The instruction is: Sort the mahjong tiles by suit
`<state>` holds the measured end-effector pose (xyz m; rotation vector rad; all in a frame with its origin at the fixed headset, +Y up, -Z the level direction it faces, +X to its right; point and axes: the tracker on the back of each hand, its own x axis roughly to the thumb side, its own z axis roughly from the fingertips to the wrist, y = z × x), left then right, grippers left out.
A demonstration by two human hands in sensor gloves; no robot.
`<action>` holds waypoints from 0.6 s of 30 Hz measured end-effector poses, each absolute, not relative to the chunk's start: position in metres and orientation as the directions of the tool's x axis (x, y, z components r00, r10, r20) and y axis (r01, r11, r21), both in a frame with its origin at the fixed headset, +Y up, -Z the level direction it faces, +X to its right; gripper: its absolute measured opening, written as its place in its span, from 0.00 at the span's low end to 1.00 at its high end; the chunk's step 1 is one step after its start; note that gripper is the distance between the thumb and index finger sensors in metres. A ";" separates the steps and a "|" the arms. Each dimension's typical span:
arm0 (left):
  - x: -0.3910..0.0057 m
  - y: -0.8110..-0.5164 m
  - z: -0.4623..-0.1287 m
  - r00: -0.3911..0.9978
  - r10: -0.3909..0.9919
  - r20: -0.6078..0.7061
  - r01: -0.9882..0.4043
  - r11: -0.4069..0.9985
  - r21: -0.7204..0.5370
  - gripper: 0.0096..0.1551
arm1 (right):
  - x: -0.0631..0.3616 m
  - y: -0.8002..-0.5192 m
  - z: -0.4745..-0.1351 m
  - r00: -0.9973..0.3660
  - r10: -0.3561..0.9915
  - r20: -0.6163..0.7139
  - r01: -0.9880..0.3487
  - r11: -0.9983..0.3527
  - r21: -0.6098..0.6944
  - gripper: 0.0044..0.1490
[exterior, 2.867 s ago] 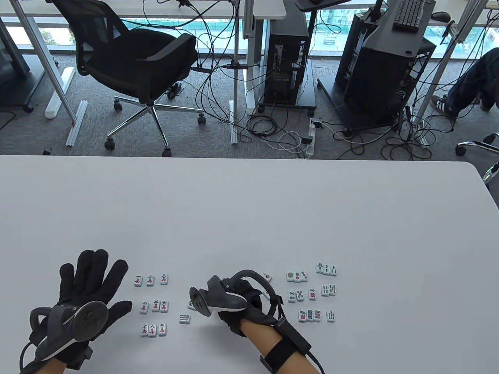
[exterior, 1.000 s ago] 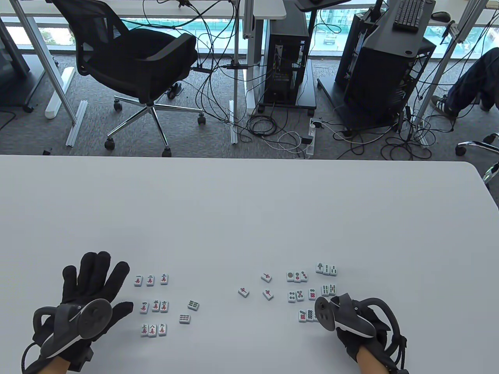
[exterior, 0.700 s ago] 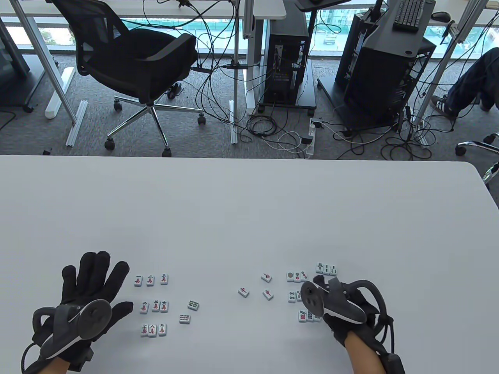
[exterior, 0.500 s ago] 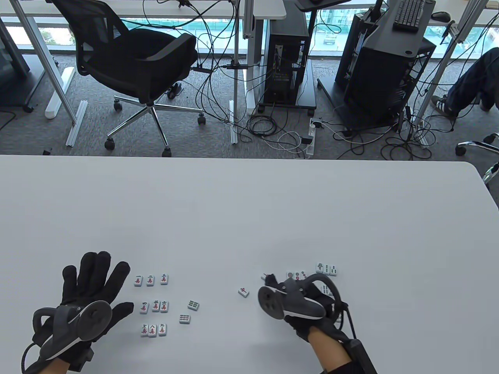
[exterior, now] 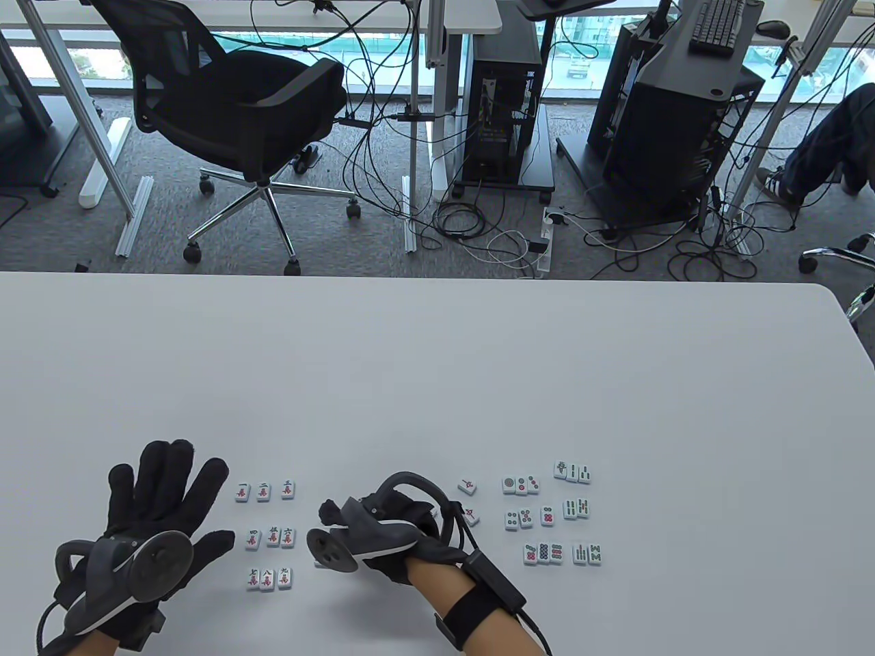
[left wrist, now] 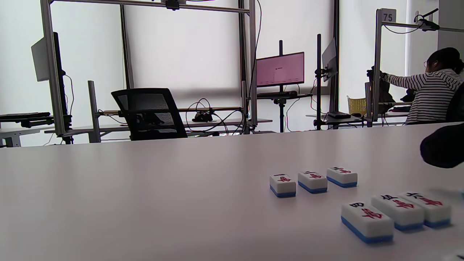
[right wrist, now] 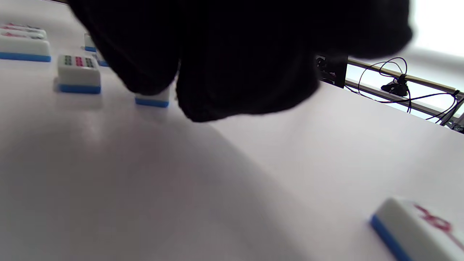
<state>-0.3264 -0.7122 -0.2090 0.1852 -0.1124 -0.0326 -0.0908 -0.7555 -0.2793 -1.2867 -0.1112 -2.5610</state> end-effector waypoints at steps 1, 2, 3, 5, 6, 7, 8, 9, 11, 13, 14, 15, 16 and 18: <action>-0.327 -0.712 -0.209 0.993 -0.040 0.109 0.019 0.982 0.188 0.52 | -0.096 -0.758 -0.281 -0.566 -0.192 0.802 0.285 -0.958 -0.028 0.43; -0.327 -0.712 -0.209 0.993 -0.036 0.110 0.015 0.982 0.187 0.52 | -0.100 -0.760 -0.282 -0.567 -0.182 0.803 0.298 -0.954 -0.006 0.43; -0.327 -0.712 -0.209 0.993 -0.034 0.110 0.013 0.982 0.187 0.51 | -0.102 -0.761 -0.282 -0.566 -0.186 0.803 0.307 -0.952 -0.003 0.42; -0.327 -0.712 -0.209 0.993 -0.032 0.110 0.010 0.982 0.190 0.51 | -0.106 -0.766 -0.281 -0.552 -0.211 0.807 0.343 -0.939 -0.011 0.39; -0.328 -0.712 -0.209 0.994 -0.031 0.109 0.010 0.982 0.190 0.51 | -0.107 -0.767 -0.280 -0.543 -0.227 0.809 0.349 -0.937 -0.029 0.39; -0.328 -0.712 -0.209 0.994 -0.030 0.108 0.009 0.982 0.189 0.52 | -0.107 -0.768 -0.279 -0.535 -0.228 0.814 0.325 -0.944 -0.051 0.37; -0.328 -0.712 -0.209 0.994 -0.029 0.108 0.008 0.982 0.188 0.51 | -0.107 -0.769 -0.278 -0.526 -0.230 0.818 0.317 -0.946 -0.063 0.37; -0.328 -0.713 -0.209 0.994 -0.029 0.108 0.008 0.983 0.185 0.52 | -0.106 -0.769 -0.277 -0.513 -0.247 0.822 0.320 -0.944 -0.085 0.37; -0.328 -0.714 -0.210 0.994 -0.036 0.107 0.016 0.983 0.180 0.52 | -0.103 -0.770 -0.275 -0.496 -0.256 0.830 0.295 -0.948 -0.116 0.37; -0.328 -0.715 -0.210 0.993 -0.042 0.107 0.022 0.984 0.178 0.51 | -0.098 -0.770 -0.275 -0.489 -0.244 0.838 0.261 -0.957 -0.126 0.37; -0.328 -0.715 -0.210 0.993 -0.042 0.107 0.023 0.984 0.177 0.51 | -0.095 -0.769 -0.275 -0.494 -0.233 0.838 0.244 -0.962 -0.124 0.37; -0.328 -0.715 -0.210 0.993 -0.041 0.107 0.022 0.984 0.175 0.51 | -0.092 -0.767 -0.274 -0.503 -0.227 0.834 0.235 -0.964 -0.121 0.37; -0.328 -0.715 -0.210 0.993 -0.041 0.107 0.022 0.985 0.173 0.51 | -0.086 -0.764 -0.274 -0.515 -0.218 0.829 0.221 -0.968 -0.118 0.37; -0.329 -0.715 -0.210 0.993 -0.043 0.107 0.024 0.985 0.171 0.51 | -0.074 -0.756 -0.273 -0.537 -0.214 0.816 0.199 -0.972 -0.124 0.37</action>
